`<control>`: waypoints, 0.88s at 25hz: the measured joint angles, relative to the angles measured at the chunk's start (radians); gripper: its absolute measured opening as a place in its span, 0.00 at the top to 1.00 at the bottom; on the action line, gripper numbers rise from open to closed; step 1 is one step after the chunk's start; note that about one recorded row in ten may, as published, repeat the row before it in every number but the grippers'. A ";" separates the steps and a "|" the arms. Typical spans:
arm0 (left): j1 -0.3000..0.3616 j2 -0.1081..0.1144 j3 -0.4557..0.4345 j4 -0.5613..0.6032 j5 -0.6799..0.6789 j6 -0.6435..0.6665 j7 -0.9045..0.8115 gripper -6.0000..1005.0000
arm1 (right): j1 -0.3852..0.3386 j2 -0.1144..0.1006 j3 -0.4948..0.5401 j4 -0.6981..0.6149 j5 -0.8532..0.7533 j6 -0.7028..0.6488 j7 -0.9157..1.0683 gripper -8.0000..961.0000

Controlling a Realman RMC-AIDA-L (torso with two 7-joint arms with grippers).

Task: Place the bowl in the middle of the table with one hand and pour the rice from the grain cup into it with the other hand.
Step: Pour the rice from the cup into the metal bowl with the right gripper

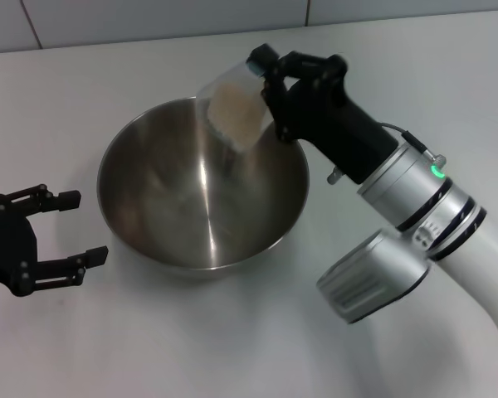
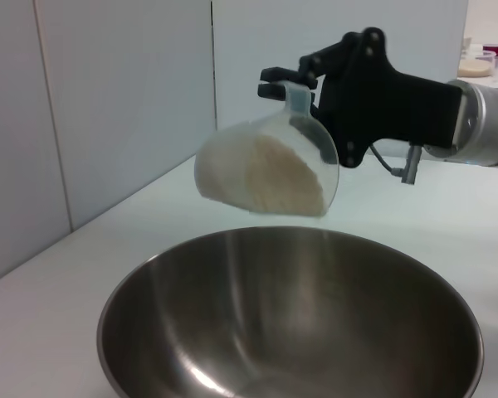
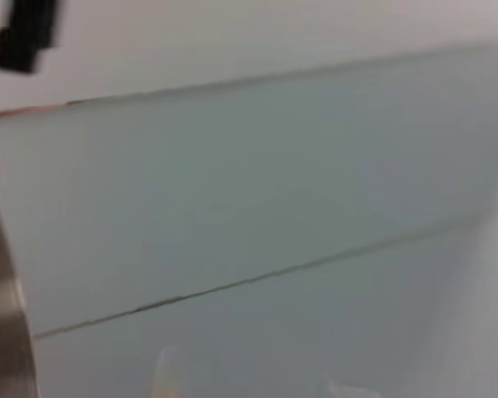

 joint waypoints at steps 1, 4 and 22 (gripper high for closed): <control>-0.001 0.000 0.000 0.000 0.000 0.000 0.000 0.17 | 0.001 0.000 -0.008 0.007 0.000 0.001 -0.075 0.97; -0.002 0.000 0.000 0.000 0.000 0.000 0.000 0.17 | 0.008 0.000 -0.022 0.014 -0.018 -0.002 -0.215 0.97; -0.008 0.004 0.000 0.000 0.000 0.004 -0.006 0.17 | 0.013 0.000 -0.027 0.044 -0.165 0.124 -0.798 0.97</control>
